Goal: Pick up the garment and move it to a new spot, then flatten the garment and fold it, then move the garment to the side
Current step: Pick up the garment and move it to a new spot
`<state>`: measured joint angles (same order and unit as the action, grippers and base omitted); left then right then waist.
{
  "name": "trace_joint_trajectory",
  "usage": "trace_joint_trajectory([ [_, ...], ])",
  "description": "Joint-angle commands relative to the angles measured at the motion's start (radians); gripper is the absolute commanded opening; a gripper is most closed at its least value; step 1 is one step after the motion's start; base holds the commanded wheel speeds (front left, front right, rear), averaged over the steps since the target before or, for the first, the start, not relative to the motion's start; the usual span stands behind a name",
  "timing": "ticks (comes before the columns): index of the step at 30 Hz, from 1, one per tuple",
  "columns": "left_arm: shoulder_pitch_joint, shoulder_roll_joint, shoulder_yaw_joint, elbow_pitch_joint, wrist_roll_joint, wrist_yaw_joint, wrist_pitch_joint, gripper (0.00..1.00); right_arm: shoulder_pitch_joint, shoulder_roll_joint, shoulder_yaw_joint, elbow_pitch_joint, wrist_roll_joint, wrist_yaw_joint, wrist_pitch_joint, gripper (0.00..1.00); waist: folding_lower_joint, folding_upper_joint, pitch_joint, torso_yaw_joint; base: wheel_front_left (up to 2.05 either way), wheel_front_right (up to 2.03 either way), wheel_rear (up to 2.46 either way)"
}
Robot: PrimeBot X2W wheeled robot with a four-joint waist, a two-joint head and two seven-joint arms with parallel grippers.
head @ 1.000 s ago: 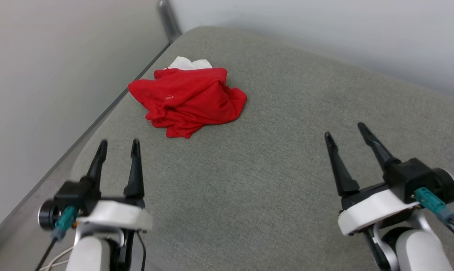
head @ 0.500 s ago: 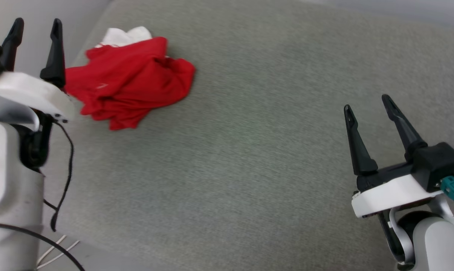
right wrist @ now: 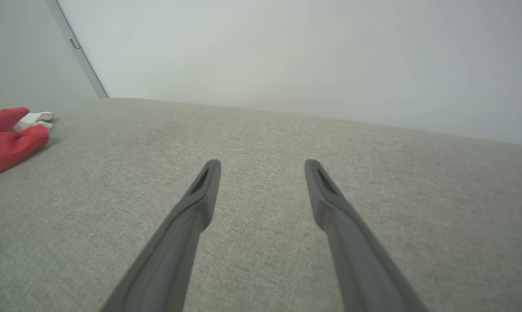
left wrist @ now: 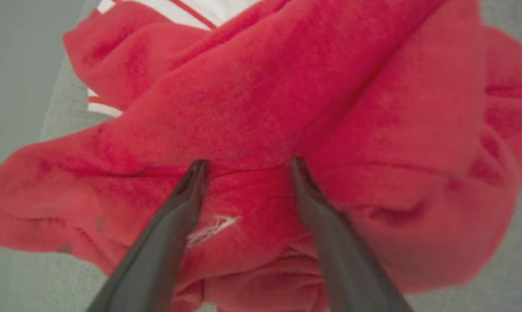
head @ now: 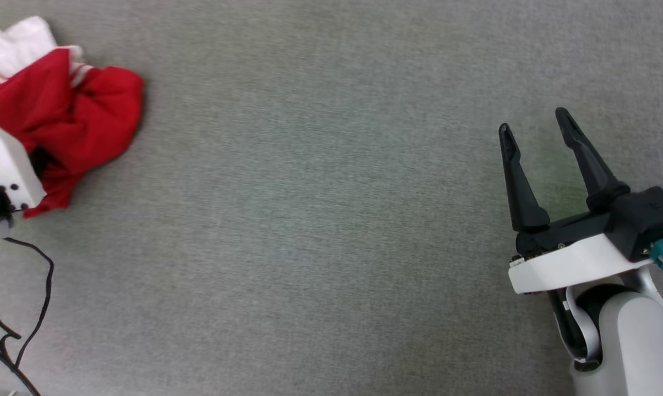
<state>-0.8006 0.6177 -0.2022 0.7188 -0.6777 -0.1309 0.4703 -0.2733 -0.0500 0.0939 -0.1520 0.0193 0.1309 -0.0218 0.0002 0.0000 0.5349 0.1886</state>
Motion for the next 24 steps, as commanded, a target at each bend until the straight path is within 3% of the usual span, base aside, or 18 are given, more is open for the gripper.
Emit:
trace_joint_trajectory([
  [1,-0.004,-0.003,-0.005,0.011,-0.004,0.001,0.01,1.0,-0.017,-0.001,0.0,0.002,0.007,0.0,-0.004,1.0,-0.0002,0.0,0.025,-0.025,0.0,0.0,0.0],
  [6,0.025,-0.019,-0.018,0.131,-0.051,0.002,0.061,1.0,-0.024,-0.001,-0.001,0.014,0.022,0.0,-0.014,1.0,-0.0002,0.0,0.034,-0.044,0.0,0.0,0.0],
  [7,0.027,-0.025,-0.018,0.15,-0.055,0.002,0.059,0.8,-0.024,0.0,-0.002,0.017,0.025,0.0,-0.015,1.0,-0.0002,0.0,0.033,-0.045,0.0,0.0,0.0],
  [9,0.022,-0.034,-0.018,0.17,-0.056,0.002,0.029,0.0,-0.022,-0.001,-0.007,0.022,0.028,0.0,-0.018,1.0,-0.0002,0.0,0.026,-0.046,0.0,0.0,0.0],
  [14,-0.022,-0.029,-0.026,0.18,-0.035,0.001,-0.088,0.0,-0.004,0.0,-0.02,0.034,0.032,0.0,-0.023,1.0,-0.0002,0.0,-0.02,-0.032,0.0,0.0,0.0],
  [24,-0.103,-0.044,0.006,0.15,0.016,0.007,-0.499,0.0,0.069,-0.001,-0.049,0.063,0.073,0.0,-0.039,1.0,-0.0002,0.0,-0.221,-0.001,0.0,0.0,0.0],
])
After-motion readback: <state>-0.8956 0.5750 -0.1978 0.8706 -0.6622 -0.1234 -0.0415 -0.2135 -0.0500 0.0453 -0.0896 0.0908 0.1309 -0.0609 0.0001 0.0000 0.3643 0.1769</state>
